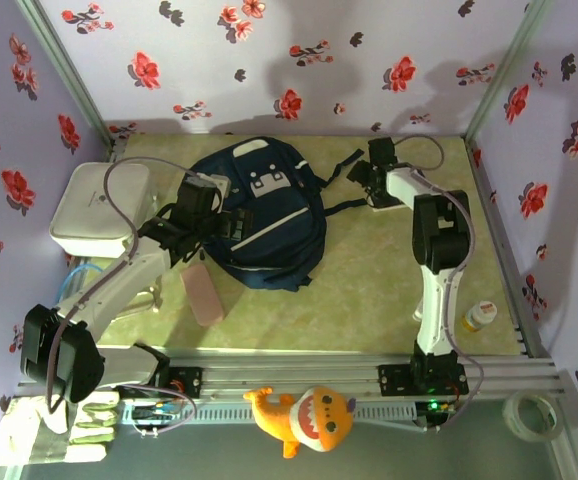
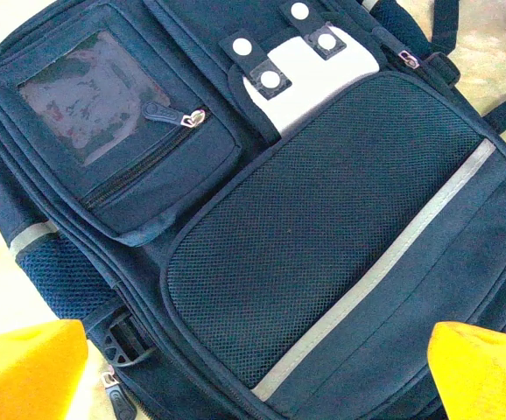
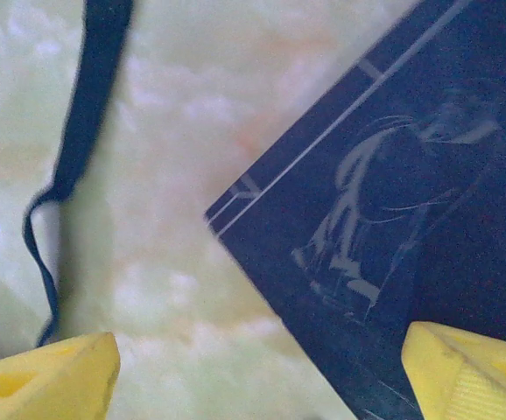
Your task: Pack the student bag
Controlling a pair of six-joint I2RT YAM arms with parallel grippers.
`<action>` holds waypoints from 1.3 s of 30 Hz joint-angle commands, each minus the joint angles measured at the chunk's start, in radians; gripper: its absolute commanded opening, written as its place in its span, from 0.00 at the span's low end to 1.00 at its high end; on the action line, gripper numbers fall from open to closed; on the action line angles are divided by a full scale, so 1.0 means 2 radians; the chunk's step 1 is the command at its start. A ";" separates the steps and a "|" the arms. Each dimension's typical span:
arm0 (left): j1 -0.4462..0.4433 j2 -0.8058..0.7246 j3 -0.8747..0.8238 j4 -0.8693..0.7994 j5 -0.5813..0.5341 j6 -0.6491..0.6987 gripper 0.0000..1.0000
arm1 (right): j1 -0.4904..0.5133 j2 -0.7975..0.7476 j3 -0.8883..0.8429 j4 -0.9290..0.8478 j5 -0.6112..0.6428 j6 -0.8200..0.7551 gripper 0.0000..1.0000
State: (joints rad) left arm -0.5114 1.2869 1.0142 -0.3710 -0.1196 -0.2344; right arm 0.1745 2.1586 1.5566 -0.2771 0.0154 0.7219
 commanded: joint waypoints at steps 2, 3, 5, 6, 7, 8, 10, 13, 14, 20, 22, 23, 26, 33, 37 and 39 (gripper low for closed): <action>0.005 -0.009 0.009 0.010 -0.008 -0.018 1.00 | -0.002 -0.060 -0.122 -0.028 -0.031 0.029 0.86; 0.006 -0.008 0.010 0.011 -0.008 -0.020 1.00 | -0.001 -0.080 -0.151 -0.017 -0.035 0.032 0.86; 0.006 -0.004 0.013 0.015 -0.007 -0.026 1.00 | 0.001 -0.120 -0.215 0.004 -0.044 0.042 0.86; 0.006 -0.002 0.014 0.018 -0.006 -0.029 1.00 | 0.002 -0.141 -0.247 0.014 -0.053 0.049 0.85; 0.006 0.003 0.016 0.021 -0.005 -0.032 1.00 | 0.005 -0.163 -0.277 0.024 -0.059 0.054 0.85; 0.005 0.006 0.018 0.023 -0.002 -0.035 1.00 | 0.009 -0.182 -0.307 0.030 -0.060 0.062 0.84; 0.006 0.016 0.024 0.028 0.011 -0.040 1.00 | 0.022 -0.222 -0.360 0.040 -0.052 0.074 0.84; 0.006 0.035 0.035 0.039 0.039 -0.049 1.00 | 0.048 -0.277 -0.428 0.043 -0.043 0.099 0.84; 0.005 0.043 0.039 0.044 0.050 -0.051 1.00 | 0.059 -0.296 -0.449 0.041 -0.038 0.110 0.84; 0.001 0.084 0.069 0.052 0.095 -0.065 1.00 | 0.129 -0.401 -0.546 0.016 0.013 0.171 0.85; -0.005 0.094 0.073 0.060 0.110 -0.066 1.00 | 0.138 -0.442 -0.578 0.011 0.025 0.185 0.84; -0.009 0.100 0.076 0.065 0.117 -0.066 1.00 | 0.142 -0.464 -0.592 0.017 0.023 0.183 0.83; -0.023 0.123 0.094 0.068 0.133 -0.071 1.00 | 0.144 -0.512 -0.582 0.001 -0.002 0.133 0.83; -0.080 0.202 0.171 0.056 0.172 -0.096 1.00 | 0.137 -0.562 -0.486 -0.084 0.067 0.077 0.88; -0.124 0.249 0.215 0.040 0.178 -0.100 1.00 | 0.093 -0.559 -0.464 -0.097 0.077 0.051 0.88; -0.145 0.274 0.238 0.032 0.180 -0.100 1.00 | 0.054 -0.556 -0.460 -0.098 0.065 0.042 0.87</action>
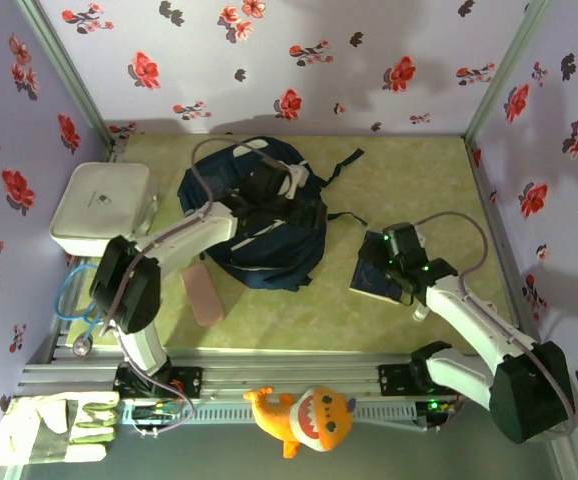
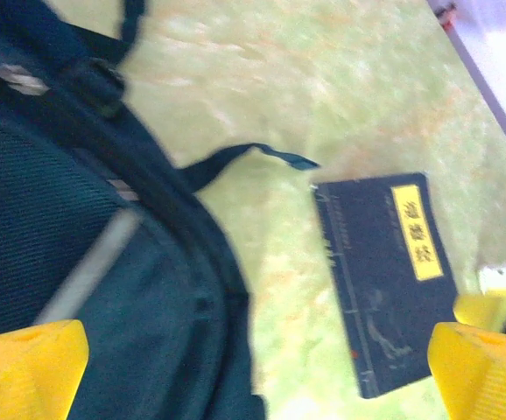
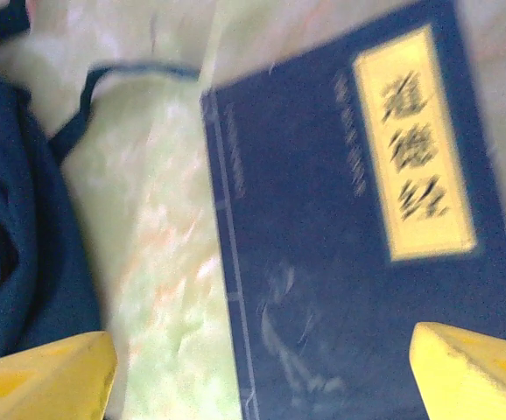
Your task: Pack the student bag
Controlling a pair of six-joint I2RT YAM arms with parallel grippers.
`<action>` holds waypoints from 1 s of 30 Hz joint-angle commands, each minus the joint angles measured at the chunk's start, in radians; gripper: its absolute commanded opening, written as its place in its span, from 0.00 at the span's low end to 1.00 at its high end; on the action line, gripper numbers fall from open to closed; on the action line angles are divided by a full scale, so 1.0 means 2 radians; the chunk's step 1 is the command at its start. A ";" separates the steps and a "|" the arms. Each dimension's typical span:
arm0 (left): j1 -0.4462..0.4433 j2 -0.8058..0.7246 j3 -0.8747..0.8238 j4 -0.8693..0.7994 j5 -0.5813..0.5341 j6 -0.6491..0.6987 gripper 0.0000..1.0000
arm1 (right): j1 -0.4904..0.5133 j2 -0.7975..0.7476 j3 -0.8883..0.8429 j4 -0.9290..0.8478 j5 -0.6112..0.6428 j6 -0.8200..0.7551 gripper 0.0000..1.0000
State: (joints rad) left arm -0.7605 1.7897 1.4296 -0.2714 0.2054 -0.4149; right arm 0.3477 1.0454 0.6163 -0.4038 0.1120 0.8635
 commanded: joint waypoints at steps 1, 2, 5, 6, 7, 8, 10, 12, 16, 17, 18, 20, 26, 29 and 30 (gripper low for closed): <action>-0.030 0.033 0.041 -0.023 0.018 -0.012 0.99 | -0.049 0.004 0.009 -0.031 0.011 -0.036 0.86; -0.036 0.044 0.048 -0.024 0.020 -0.017 1.00 | -0.058 0.005 0.009 -0.029 0.009 -0.042 0.86; -0.056 0.074 0.068 -0.028 0.026 -0.032 0.98 | -0.083 0.024 0.015 -0.029 -0.004 -0.067 0.81; -0.062 0.084 0.074 -0.028 0.031 -0.038 0.98 | -0.090 0.034 0.016 -0.028 -0.007 -0.075 0.79; -0.067 0.093 0.080 -0.027 0.036 -0.046 0.97 | -0.094 0.045 0.018 -0.029 -0.009 -0.081 0.75; -0.070 0.102 0.086 -0.026 0.041 -0.052 0.97 | -0.098 0.055 0.020 -0.029 -0.010 -0.087 0.71; -0.079 0.120 0.095 -0.022 0.048 -0.068 0.97 | -0.104 0.080 0.023 -0.031 -0.016 -0.096 0.61; -0.085 0.137 0.103 -0.020 0.051 -0.089 0.96 | -0.106 0.100 0.024 -0.030 -0.017 -0.098 0.54; -0.092 0.168 0.117 -0.019 0.059 -0.131 0.93 | -0.109 0.121 0.017 -0.021 -0.017 -0.095 0.47; -0.092 0.177 0.120 -0.019 0.060 -0.143 0.91 | -0.109 0.124 0.015 -0.018 -0.017 -0.094 0.47; -0.093 0.185 0.125 -0.020 0.061 -0.152 0.88 | -0.109 0.128 0.013 -0.015 -0.017 -0.094 0.44; -0.094 0.201 0.140 -0.028 0.061 -0.167 0.83 | -0.111 0.134 0.010 -0.013 -0.018 -0.092 0.43; -0.100 0.236 0.166 -0.044 0.065 -0.196 0.74 | -0.112 0.148 0.005 -0.005 -0.022 -0.092 0.38; -0.101 0.246 0.175 -0.047 0.069 -0.205 0.69 | -0.113 0.151 0.001 0.001 -0.027 -0.090 0.34; -0.101 0.250 0.178 -0.048 0.072 -0.207 0.67 | -0.112 0.153 0.000 0.002 -0.028 -0.089 0.32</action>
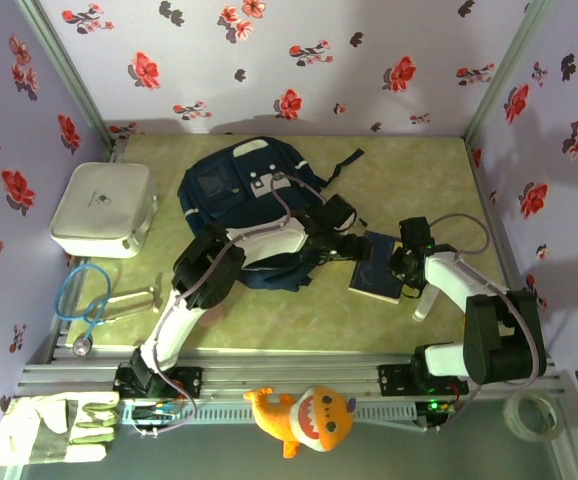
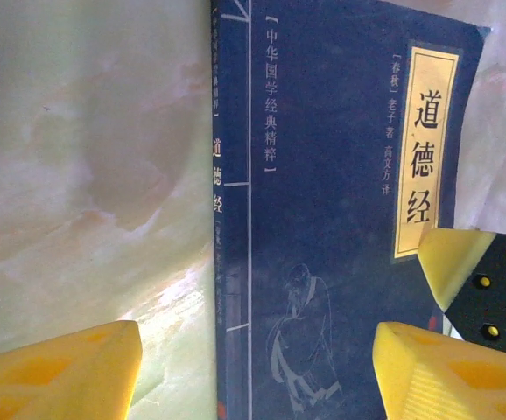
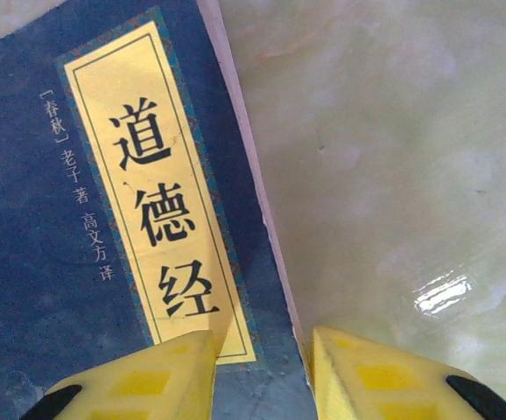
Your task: Pack the student bag
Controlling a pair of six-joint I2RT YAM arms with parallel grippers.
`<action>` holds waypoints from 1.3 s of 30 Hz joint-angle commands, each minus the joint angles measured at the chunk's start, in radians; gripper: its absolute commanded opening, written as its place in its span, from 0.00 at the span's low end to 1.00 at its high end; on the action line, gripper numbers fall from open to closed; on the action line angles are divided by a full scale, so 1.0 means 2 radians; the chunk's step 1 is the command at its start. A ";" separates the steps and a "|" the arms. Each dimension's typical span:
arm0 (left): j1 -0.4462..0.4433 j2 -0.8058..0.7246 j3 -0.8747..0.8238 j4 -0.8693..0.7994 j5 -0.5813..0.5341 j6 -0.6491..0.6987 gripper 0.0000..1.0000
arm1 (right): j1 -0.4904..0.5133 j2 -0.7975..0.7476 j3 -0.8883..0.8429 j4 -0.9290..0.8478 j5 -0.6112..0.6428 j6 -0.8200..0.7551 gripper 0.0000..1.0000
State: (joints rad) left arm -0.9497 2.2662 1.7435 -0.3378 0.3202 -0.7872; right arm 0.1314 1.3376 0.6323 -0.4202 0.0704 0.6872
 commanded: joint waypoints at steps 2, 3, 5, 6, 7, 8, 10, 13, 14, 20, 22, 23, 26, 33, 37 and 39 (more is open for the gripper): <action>-0.007 0.020 0.028 -0.018 0.020 -0.025 0.63 | -0.004 0.010 -0.009 0.013 -0.012 -0.001 0.29; -0.007 0.024 0.032 -0.021 0.023 -0.027 0.61 | -0.004 0.012 -0.010 0.015 -0.016 -0.001 0.28; -0.007 0.031 0.039 -0.028 0.025 -0.028 0.59 | -0.004 0.014 -0.012 0.019 -0.021 -0.001 0.28; -0.007 0.034 0.042 -0.030 0.027 -0.029 0.58 | -0.004 0.015 -0.012 0.020 -0.025 -0.001 0.27; -0.007 0.036 0.044 -0.035 0.026 -0.030 0.58 | -0.005 0.015 -0.012 0.022 -0.029 -0.002 0.27; -0.007 0.038 0.046 -0.037 0.026 -0.030 0.58 | -0.004 0.016 -0.012 0.025 -0.034 -0.001 0.27; -0.007 0.041 0.047 -0.041 0.026 -0.034 0.58 | -0.004 0.015 -0.013 0.028 -0.039 -0.002 0.26; -0.007 0.044 0.048 -0.042 0.027 -0.037 0.58 | -0.004 0.015 -0.012 0.028 -0.040 -0.002 0.27; -0.007 0.045 0.048 -0.042 0.029 -0.038 0.58 | -0.004 0.015 -0.013 0.028 -0.040 -0.002 0.26; -0.007 0.043 0.049 -0.014 0.070 -0.037 0.50 | -0.004 0.018 -0.016 0.037 -0.050 -0.002 0.26; -0.007 0.036 0.048 -0.006 0.081 -0.035 0.48 | -0.004 0.018 -0.017 0.038 -0.051 0.001 0.26; -0.007 0.028 0.046 -0.003 0.081 -0.034 0.45 | -0.004 0.018 -0.018 0.039 -0.051 0.001 0.26; -0.007 0.003 0.036 0.007 0.081 -0.034 0.41 | -0.004 0.017 -0.021 0.043 -0.054 0.004 0.26; -0.007 -0.040 -0.014 0.051 0.083 -0.059 0.32 | -0.004 0.018 -0.023 0.051 -0.060 0.011 0.26; -0.007 -0.048 -0.033 0.073 0.082 -0.070 0.30 | -0.004 0.019 -0.025 0.055 -0.063 0.012 0.26; -0.007 -0.041 -0.031 0.068 0.083 -0.074 0.30 | -0.004 0.021 -0.026 0.058 -0.066 0.013 0.26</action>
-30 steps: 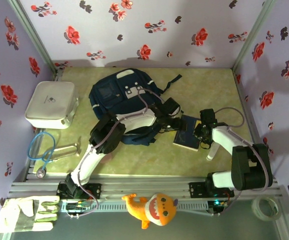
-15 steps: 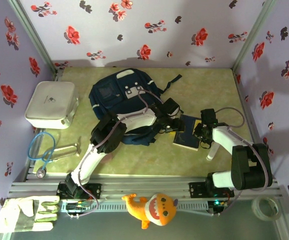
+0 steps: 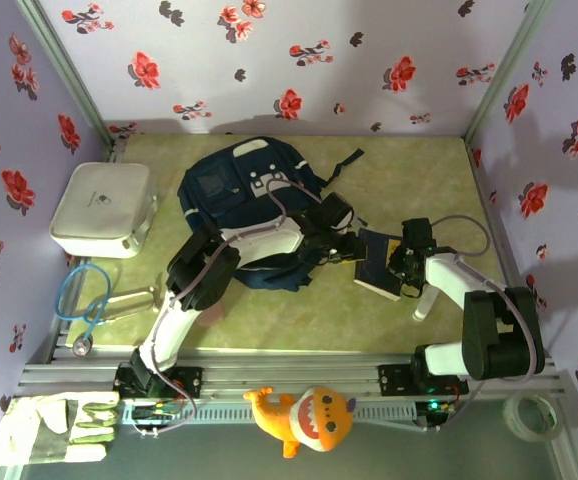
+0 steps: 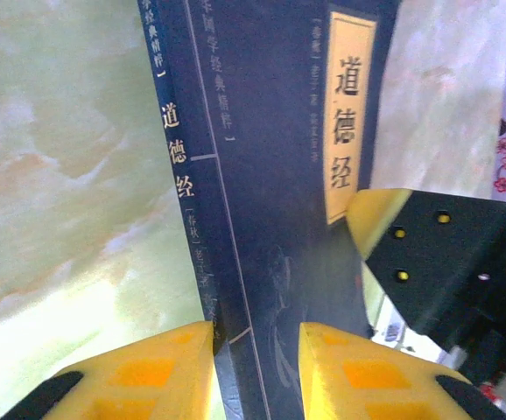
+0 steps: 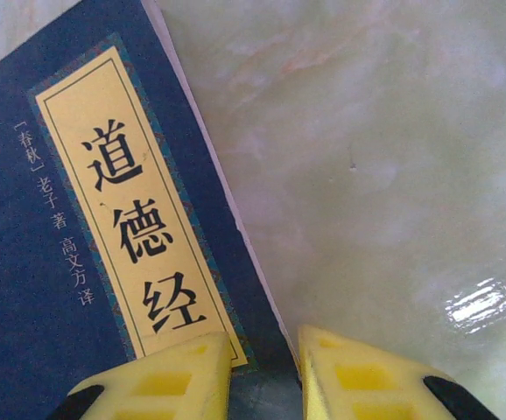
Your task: Pack the student bag
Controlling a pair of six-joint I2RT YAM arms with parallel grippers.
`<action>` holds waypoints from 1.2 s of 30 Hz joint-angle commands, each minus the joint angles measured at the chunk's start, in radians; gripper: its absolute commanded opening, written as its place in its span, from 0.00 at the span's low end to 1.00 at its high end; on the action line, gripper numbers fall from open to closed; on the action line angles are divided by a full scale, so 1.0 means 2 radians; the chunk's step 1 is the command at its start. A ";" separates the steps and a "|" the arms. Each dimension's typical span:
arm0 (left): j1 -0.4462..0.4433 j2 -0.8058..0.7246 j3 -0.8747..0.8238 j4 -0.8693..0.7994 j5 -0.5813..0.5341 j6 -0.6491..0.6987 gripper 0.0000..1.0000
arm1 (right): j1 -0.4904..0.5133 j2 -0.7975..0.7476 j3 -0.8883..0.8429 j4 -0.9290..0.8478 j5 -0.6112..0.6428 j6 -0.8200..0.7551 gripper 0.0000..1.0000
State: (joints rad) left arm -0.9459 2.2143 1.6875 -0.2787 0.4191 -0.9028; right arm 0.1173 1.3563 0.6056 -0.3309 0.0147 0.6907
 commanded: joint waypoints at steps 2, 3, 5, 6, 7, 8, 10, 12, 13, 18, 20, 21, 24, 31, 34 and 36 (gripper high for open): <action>-0.009 -0.008 -0.002 0.041 0.041 -0.022 0.29 | 0.003 0.014 -0.013 0.016 -0.041 0.013 0.25; -0.009 -0.003 0.000 0.043 0.045 -0.025 0.29 | 0.003 0.015 -0.013 0.018 -0.043 0.014 0.25; -0.009 0.000 0.004 0.044 0.049 -0.026 0.29 | 0.003 0.017 -0.014 0.022 -0.047 0.016 0.25; -0.009 0.001 0.007 0.044 0.050 -0.025 0.29 | 0.003 0.017 -0.015 0.024 -0.049 0.017 0.25; -0.009 0.002 0.009 0.044 0.050 -0.024 0.29 | 0.003 0.017 -0.016 0.026 -0.050 0.017 0.25; -0.009 0.003 0.011 0.043 0.051 -0.024 0.29 | 0.003 0.018 -0.016 0.027 -0.052 0.019 0.25; -0.009 0.006 0.015 0.043 0.054 -0.025 0.29 | 0.003 0.020 -0.017 0.030 -0.055 0.021 0.25; -0.009 0.009 0.018 0.043 0.056 -0.027 0.30 | 0.003 0.020 -0.017 0.033 -0.057 0.023 0.24; -0.008 0.011 0.020 0.043 0.058 -0.028 0.30 | 0.003 0.021 -0.018 0.034 -0.058 0.025 0.24; -0.008 0.014 0.024 0.047 0.063 -0.029 0.30 | 0.003 0.022 -0.022 0.042 -0.060 0.034 0.23; -0.008 0.014 0.024 0.052 0.067 -0.029 0.28 | 0.003 0.023 -0.023 0.045 -0.061 0.035 0.21; -0.008 0.014 0.024 0.056 0.069 -0.031 0.27 | 0.003 0.024 -0.023 0.046 -0.061 0.036 0.21; -0.008 0.015 0.022 0.067 0.076 -0.033 0.25 | 0.003 0.025 -0.025 0.048 -0.060 0.038 0.20; -0.008 0.014 0.008 0.112 0.093 -0.045 0.18 | 0.003 0.024 -0.029 0.051 -0.055 0.043 0.17; -0.009 0.015 0.005 0.123 0.096 -0.050 0.17 | 0.003 0.022 -0.031 0.051 -0.052 0.044 0.16; -0.009 0.016 0.003 0.123 0.096 -0.052 0.20 | 0.003 0.021 -0.032 0.052 -0.051 0.046 0.16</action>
State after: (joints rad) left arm -0.9234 2.2223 1.6932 -0.1078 0.5186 -0.9859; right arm 0.1043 1.3632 0.5831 -0.2543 0.0109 0.7486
